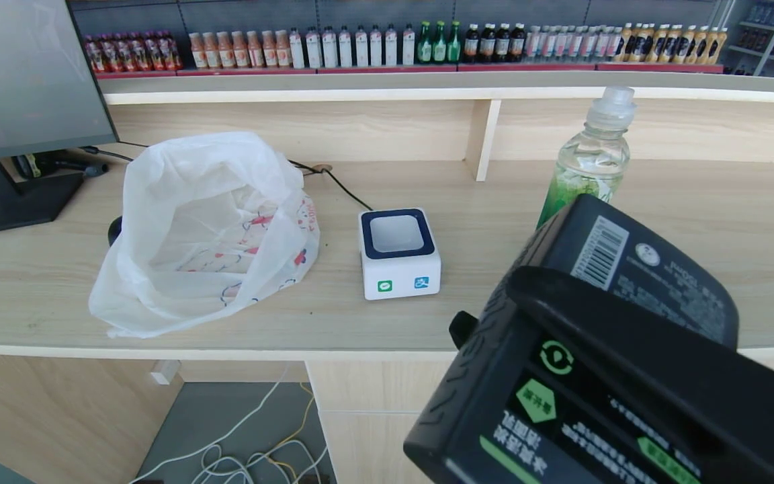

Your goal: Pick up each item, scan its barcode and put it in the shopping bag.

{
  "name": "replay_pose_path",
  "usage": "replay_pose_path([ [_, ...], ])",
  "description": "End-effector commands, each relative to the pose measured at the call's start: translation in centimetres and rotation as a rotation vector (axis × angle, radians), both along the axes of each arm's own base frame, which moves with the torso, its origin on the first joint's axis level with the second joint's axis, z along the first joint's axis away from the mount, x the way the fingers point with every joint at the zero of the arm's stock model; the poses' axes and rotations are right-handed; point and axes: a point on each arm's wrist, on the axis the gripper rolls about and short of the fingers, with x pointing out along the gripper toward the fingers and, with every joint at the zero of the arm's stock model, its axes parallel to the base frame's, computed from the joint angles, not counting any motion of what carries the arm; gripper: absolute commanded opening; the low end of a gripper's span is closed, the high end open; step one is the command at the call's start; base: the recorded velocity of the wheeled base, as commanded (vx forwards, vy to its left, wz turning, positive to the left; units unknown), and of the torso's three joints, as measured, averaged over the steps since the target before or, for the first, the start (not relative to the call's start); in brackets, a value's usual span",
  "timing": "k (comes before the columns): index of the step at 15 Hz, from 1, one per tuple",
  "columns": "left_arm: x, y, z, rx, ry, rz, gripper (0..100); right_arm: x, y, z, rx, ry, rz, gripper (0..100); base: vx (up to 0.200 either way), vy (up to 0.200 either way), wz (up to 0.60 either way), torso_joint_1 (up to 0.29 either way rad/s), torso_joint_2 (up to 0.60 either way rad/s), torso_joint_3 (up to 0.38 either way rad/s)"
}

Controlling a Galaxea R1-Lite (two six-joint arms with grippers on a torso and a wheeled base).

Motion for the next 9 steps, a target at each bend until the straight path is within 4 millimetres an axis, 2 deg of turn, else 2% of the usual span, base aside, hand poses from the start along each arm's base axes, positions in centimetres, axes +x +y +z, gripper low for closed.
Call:
replay_pose_path([
  [1,0.0,0.0,0.0,0.000,0.000,0.000,100,-0.1,-0.2,-0.1,0.020,0.045,0.026,0,0.000,0.000,0.00,0.000,0.00,0.000],
  [4,0.0,0.0,0.0,0.000,-0.002,0.002,100,0.2,-0.4,-0.4,0.064,0.146,0.071,0,0.000,0.000,0.00,0.000,0.00,0.000],
  [8,0.0,0.0,0.0,0.000,0.000,0.000,100,0.5,-0.6,-1.2,0.252,0.489,0.144,0,0.000,0.000,0.00,0.000,0.00,0.000],
  [9,0.0,0.0,0.0,0.000,0.000,0.000,100,0.6,-0.3,-2.1,0.290,0.603,0.168,0,0.000,0.000,0.00,0.000,0.00,0.000],
])
